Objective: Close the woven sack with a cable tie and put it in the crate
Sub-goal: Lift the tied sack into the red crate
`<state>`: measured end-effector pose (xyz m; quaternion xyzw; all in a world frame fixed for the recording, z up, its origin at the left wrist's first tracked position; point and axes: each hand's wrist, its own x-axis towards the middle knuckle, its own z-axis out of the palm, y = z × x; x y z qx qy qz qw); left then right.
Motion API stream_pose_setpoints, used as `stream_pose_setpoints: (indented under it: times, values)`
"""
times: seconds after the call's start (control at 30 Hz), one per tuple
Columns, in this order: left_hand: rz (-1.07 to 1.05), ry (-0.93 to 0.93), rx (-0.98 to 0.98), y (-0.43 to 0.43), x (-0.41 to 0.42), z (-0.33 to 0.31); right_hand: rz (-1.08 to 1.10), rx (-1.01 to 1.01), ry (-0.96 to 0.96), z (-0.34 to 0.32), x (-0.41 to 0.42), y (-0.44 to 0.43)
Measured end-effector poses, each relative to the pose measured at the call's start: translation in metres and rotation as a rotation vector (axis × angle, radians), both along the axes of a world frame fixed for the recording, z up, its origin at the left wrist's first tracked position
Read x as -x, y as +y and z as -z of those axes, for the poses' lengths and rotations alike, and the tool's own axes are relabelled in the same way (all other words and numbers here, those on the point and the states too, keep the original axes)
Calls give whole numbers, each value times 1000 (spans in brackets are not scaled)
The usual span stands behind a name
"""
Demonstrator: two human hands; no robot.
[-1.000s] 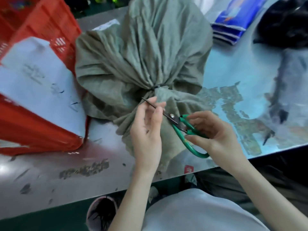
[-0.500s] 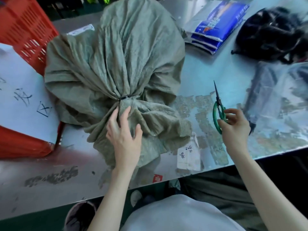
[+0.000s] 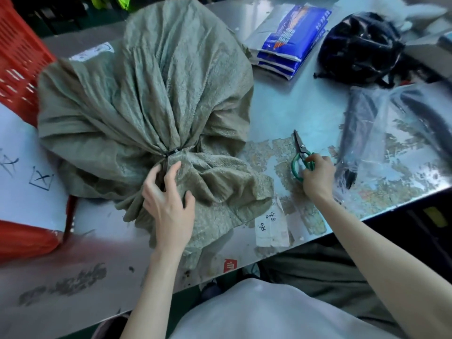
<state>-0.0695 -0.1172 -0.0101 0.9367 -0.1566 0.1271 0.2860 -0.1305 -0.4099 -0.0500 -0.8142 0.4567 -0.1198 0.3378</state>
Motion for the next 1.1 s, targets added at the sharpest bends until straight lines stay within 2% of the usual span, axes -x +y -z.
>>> stream_pose_setpoints:
  times: [0.17, 0.3, 0.43, 0.67, 0.87, 1.0, 1.1]
  values:
    - [25, -8, -26, 7, -3, 2, -44, -38, 11, 5, -6, 15]
    - [36, -23, 77, 12, -7, -1, -48, -37, -28, -1, -8, 30]
    - [-3, -18, 73, 17, -13, -2, -55, -30, -126, -17, -18, 44]
    - [-12, 113, 75, 17, -21, -7, -175, -55, -359, -58, -49, 73]
    - [29, 169, 248, 28, -32, -28, -289, -202, -425, -81, -84, 87]
    - [-37, 238, 373, 45, -45, -36, -297, -317, -438, -82, -110, 85]
    - [-3, 300, 473, 63, -53, -36, -281, -359, -476, -80, -131, 80]
